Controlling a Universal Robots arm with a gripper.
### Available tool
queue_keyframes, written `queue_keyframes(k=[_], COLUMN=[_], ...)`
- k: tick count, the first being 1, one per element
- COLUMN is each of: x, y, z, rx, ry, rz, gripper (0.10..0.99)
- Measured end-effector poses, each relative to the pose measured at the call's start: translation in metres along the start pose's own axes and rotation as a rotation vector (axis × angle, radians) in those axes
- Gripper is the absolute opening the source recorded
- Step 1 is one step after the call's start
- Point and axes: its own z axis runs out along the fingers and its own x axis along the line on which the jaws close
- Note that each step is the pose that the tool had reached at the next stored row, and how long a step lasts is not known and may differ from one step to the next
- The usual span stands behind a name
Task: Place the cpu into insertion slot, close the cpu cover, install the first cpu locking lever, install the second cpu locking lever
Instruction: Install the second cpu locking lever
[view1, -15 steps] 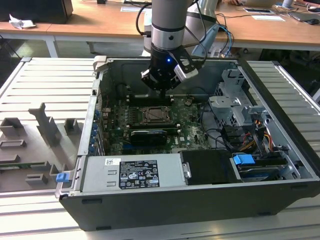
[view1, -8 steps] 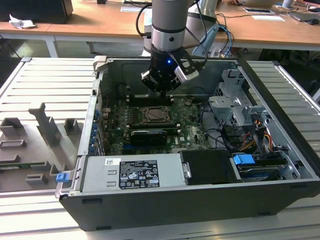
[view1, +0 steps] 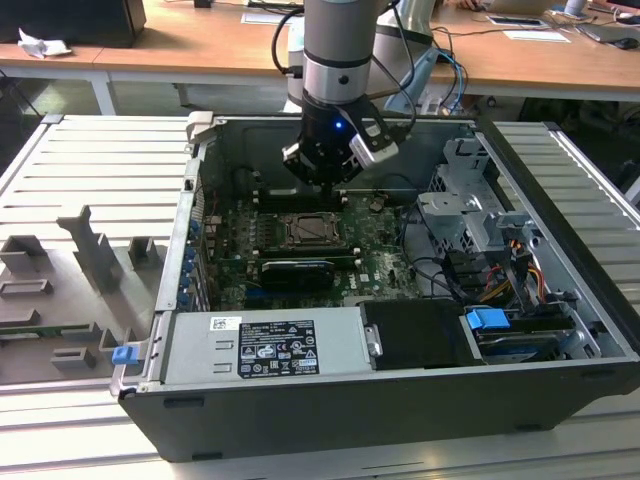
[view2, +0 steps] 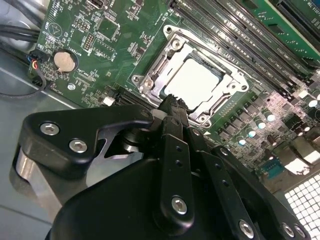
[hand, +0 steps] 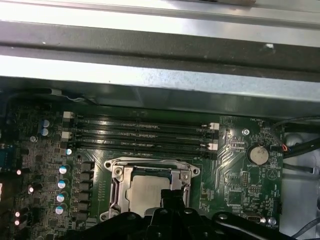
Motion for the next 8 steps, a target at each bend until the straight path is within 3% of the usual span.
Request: queue_keyframes(k=[8], x=[0.0003], y=[-0.004], z=[-0.0002], rx=[0.0], ry=[-0.0001], rz=[0.0], gripper=[0.106])
